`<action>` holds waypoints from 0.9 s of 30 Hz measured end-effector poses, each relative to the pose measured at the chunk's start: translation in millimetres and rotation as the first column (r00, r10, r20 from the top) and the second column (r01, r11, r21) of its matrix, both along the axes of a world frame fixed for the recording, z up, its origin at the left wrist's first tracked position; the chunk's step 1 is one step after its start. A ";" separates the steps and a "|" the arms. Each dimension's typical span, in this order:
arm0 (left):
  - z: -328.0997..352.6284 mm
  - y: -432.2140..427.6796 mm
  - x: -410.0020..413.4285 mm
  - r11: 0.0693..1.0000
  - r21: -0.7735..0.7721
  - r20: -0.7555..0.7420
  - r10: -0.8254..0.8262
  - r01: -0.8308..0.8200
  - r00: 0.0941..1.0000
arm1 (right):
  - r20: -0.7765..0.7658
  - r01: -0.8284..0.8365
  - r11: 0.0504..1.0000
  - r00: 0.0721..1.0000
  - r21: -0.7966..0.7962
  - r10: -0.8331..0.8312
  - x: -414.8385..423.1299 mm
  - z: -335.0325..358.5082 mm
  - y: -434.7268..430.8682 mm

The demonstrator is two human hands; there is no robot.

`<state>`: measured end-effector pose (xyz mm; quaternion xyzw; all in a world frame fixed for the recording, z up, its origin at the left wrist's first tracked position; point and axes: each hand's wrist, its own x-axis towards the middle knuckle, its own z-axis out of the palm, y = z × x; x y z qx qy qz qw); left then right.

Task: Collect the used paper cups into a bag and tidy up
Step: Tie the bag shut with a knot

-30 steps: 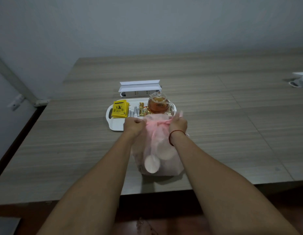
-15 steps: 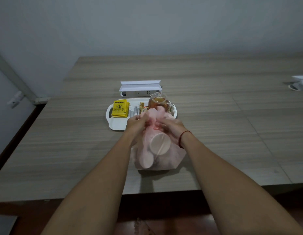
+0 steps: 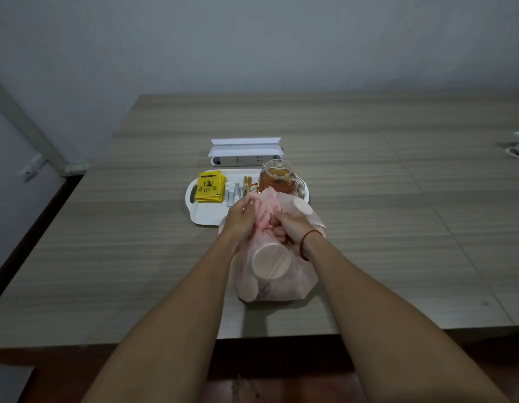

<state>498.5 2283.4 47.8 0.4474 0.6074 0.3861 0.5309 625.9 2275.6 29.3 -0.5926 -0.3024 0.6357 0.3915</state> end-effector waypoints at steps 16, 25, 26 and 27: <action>-11.2 0.1 2.3 0.981 -0.179 0.054 0.082 -0.071 0.995 | -0.158 0.132 0.988 0.977 -0.084 -0.144 4.8 -4.8 2.7; -9.7 -0.7 1.1 0.990 -0.135 0.029 -0.028 0.031 0.999 | -0.214 0.149 0.985 0.963 -0.084 -0.164 12.1 0.6 -4.4; -10.0 -0.9 2.1 0.990 -0.139 0.026 0.009 -0.005 1.000 | -0.228 0.145 0.986 0.960 -0.079 -0.160 12.1 1.8 -5.2; -10.7 -1.3 3.9 0.988 -0.141 0.033 0.067 -0.062 0.997 | -0.236 0.141 0.987 0.959 -0.074 -0.154 10.5 2.7 -5.8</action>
